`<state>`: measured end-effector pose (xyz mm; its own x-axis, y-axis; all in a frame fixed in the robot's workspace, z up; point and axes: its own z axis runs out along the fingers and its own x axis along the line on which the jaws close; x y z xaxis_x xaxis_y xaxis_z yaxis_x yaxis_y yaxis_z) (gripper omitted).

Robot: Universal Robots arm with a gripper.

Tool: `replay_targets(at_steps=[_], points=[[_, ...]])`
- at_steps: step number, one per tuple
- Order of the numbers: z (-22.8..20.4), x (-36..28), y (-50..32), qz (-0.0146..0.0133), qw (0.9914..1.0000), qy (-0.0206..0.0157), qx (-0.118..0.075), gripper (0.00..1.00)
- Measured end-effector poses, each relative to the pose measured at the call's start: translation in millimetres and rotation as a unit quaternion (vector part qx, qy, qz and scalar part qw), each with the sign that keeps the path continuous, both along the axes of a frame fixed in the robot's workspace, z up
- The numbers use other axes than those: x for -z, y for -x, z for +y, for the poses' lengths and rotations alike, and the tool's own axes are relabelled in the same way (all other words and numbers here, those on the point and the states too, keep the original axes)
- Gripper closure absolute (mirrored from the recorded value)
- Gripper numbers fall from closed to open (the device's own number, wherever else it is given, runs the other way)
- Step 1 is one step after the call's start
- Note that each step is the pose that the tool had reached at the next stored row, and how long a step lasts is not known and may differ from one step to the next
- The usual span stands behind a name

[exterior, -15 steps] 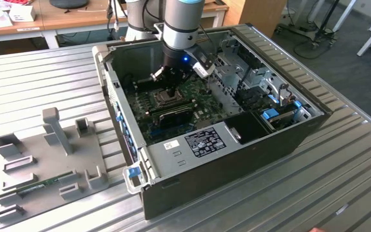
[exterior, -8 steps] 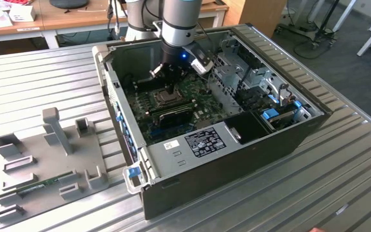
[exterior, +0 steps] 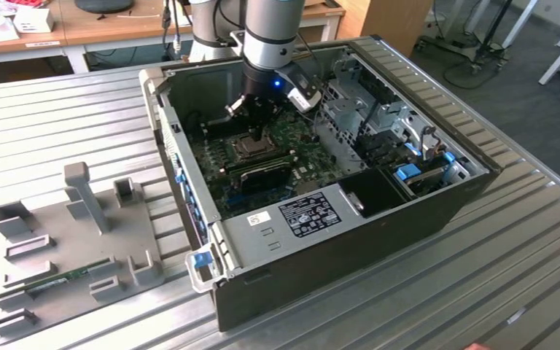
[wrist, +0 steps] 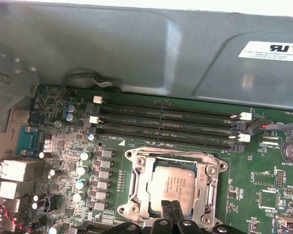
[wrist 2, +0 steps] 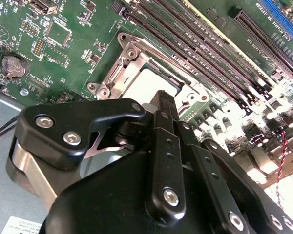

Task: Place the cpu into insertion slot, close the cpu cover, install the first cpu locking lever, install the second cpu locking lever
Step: 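Install the second cpu locking lever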

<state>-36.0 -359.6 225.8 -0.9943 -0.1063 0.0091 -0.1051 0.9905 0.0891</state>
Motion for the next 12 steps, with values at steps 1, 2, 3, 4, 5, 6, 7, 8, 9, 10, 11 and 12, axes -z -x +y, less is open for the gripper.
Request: replay_targets(at_steps=[1,2,3,4,5,6,7,8,9,10,11,12], points=[[0.0,0.0,0.0,0.0000,1.00000,0.0000,0.000,0.89],[0.2,0.1,0.0,0.0000,1.00000,-0.0001,0.000,0.89],[0.4,0.2,-0.1,0.0000,1.00000,0.0000,0.000,0.89],[0.8,0.2,-0.1,0.0000,1.00000,0.0001,0.000,0.89],[1.3,0.2,-0.1,0.0000,1.00000,0.0001,0.000,0.89],[2.0,0.3,-0.1,0.0000,1.00000,0.0000,0.000,0.89],[2.4,0.3,-0.1,0.0000,1.00000,0.0000,0.000,0.89],[2.6,0.4,-0.2,0.0000,1.00000,0.0000,0.000,0.89],[2.6,0.4,-0.2,0.0000,1.00000,0.0000,0.000,0.89],[2.6,0.4,-0.1,0.0000,1.00000,0.0000,0.000,0.89],[2.6,0.4,-0.1,0.0000,1.00000,0.0000,0.000,0.89],[2.7,0.4,-0.2,0.0000,1.00000,-0.0001,0.000,0.89]])
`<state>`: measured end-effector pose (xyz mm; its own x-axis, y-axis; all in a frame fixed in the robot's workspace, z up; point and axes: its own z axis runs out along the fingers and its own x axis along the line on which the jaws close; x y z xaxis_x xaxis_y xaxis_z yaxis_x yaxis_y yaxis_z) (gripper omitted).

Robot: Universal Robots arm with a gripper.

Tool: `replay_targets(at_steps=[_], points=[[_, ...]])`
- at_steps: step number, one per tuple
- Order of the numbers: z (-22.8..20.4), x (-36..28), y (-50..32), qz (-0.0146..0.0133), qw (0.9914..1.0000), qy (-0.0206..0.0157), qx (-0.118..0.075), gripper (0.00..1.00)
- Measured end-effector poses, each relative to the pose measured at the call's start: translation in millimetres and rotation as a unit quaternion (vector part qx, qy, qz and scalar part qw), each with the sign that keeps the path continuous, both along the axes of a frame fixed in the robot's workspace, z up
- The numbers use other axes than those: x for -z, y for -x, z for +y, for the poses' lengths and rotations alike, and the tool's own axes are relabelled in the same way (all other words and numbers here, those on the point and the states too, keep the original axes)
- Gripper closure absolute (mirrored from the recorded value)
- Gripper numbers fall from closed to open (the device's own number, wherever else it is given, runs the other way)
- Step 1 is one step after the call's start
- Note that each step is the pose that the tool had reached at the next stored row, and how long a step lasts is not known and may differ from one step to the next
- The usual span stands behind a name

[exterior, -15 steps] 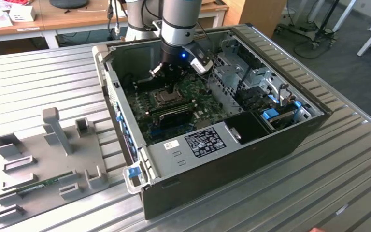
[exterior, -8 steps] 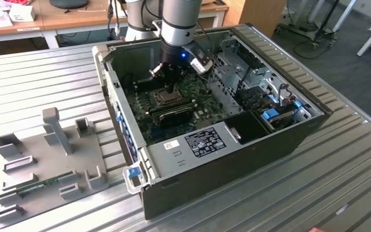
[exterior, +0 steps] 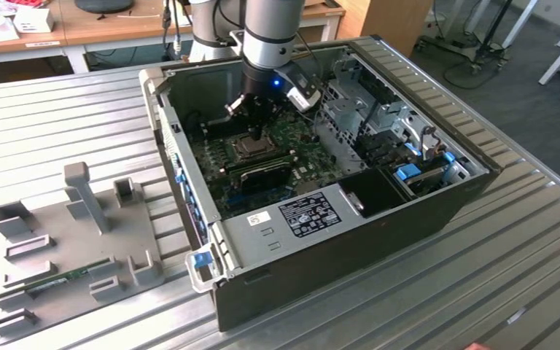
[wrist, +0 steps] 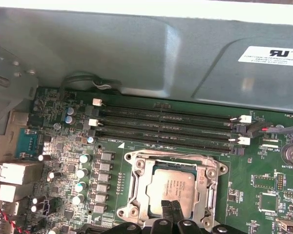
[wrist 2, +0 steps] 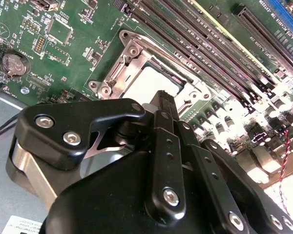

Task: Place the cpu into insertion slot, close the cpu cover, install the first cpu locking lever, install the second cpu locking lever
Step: 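Install the second cpu locking lever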

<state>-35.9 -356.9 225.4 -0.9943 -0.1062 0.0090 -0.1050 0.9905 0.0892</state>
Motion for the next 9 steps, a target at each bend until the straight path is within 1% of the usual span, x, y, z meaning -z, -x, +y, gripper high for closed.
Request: replay_targets(at_steps=[9], points=[[1.0,0.1,-1.3,0.0000,1.00000,0.0001,0.000,0.89]])
